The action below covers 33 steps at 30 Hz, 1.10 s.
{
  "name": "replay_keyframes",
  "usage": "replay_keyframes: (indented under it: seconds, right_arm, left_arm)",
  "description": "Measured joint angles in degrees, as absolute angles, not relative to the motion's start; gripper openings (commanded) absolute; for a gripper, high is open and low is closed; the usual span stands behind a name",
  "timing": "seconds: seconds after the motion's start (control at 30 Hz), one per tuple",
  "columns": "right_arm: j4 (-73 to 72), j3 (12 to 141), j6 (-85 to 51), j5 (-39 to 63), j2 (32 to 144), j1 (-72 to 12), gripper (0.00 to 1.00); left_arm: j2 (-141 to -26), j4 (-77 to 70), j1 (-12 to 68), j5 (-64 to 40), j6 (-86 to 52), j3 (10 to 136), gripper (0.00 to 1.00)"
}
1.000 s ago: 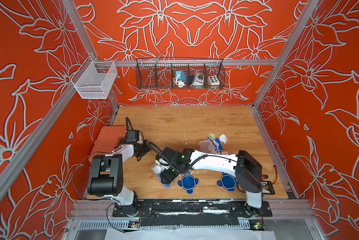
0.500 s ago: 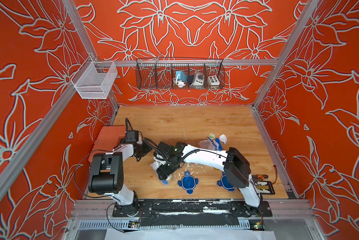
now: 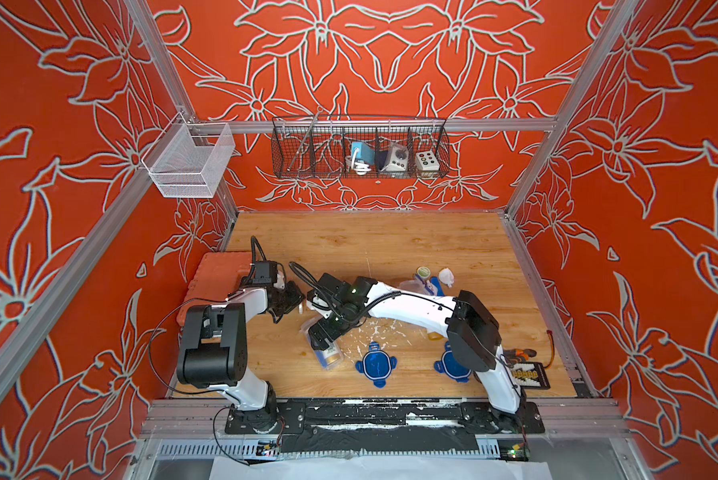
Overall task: Take out toiletry kits
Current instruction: Place the container at the center of the board, then pick up the container from the center of the board.
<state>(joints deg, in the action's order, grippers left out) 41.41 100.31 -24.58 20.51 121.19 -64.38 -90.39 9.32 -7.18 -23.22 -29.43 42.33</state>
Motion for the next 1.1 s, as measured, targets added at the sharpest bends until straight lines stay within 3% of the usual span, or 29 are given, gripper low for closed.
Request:
replay_keyframes:
  seconds: [0.37, 0.6, 0.8, 1.1]
  right_arm:
    - [29.5, 76.23, -26.09, 5.74, 100.86, -71.37, 0.98]
    - [26.3, 73.12, -26.83, 1.58, 100.62, -74.3, 0.97]
    - [23.7, 72.99, -27.44, 0.67, 100.55, -74.06, 0.98]
    - [22.11, 73.32, -27.38, 0.97, 103.28, -74.39, 0.98]
  left_arm:
    - [-88.4, 8.73, -7.18, -23.38, -29.67, 41.15, 0.3]
    - [-79.68, 10.17, -7.18, -20.4, -29.76, 39.62, 0.25]
    - [-78.83, 12.38, -7.2, -17.34, -29.87, 39.64, 0.4]
    - [-79.46, 13.06, -7.95, -15.49, -29.26, 40.73, 0.37]
